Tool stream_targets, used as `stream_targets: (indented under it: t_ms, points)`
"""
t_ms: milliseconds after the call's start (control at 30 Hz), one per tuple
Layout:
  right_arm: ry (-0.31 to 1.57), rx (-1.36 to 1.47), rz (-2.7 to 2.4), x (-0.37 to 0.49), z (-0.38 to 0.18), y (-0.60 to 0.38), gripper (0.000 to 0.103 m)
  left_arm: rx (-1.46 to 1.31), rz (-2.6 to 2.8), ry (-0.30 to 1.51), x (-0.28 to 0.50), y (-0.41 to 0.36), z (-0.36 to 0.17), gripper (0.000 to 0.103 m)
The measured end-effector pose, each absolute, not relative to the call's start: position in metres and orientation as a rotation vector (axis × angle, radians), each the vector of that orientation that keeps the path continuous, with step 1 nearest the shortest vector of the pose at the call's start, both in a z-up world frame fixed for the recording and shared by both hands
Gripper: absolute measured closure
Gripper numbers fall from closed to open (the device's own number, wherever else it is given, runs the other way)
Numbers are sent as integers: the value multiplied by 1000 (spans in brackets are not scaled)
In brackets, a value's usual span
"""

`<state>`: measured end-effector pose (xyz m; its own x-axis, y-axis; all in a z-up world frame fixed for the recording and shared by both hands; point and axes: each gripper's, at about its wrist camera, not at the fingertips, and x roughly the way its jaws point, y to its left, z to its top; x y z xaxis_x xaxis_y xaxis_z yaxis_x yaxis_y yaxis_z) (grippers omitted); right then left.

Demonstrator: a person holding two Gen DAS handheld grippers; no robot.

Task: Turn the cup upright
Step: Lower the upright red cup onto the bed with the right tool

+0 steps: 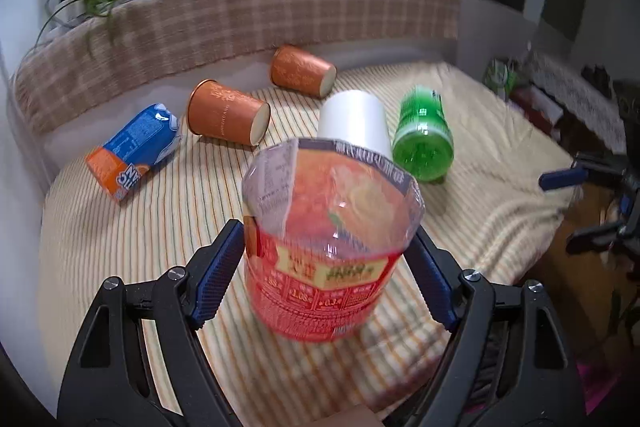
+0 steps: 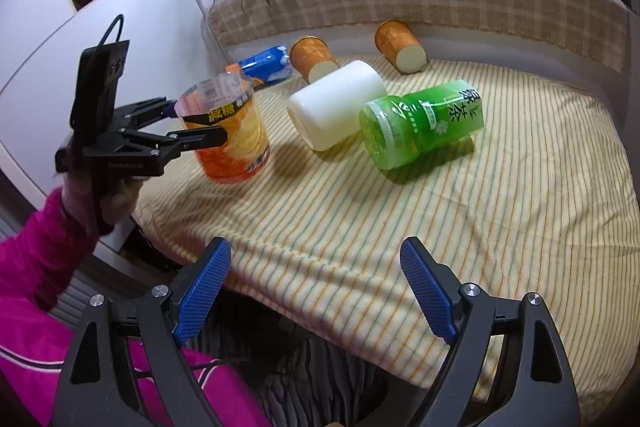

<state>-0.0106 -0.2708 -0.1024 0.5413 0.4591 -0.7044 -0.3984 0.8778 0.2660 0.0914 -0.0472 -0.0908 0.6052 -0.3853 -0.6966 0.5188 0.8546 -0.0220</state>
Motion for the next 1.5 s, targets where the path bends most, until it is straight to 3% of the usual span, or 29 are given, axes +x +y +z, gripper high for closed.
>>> stream_targets:
  t_ms: [533,1367,1500]
  points:
    - [786,134,448,-10,-95,-272,16,49,-453,631,66,-56,-84,20]
    - [700,101,223,-18,-93,-262,16,41,-437,679,72,-71,-114,20]
    - [699,104,229,-16,-94,-260,16,55,-447,685,71,-71,-115,14]
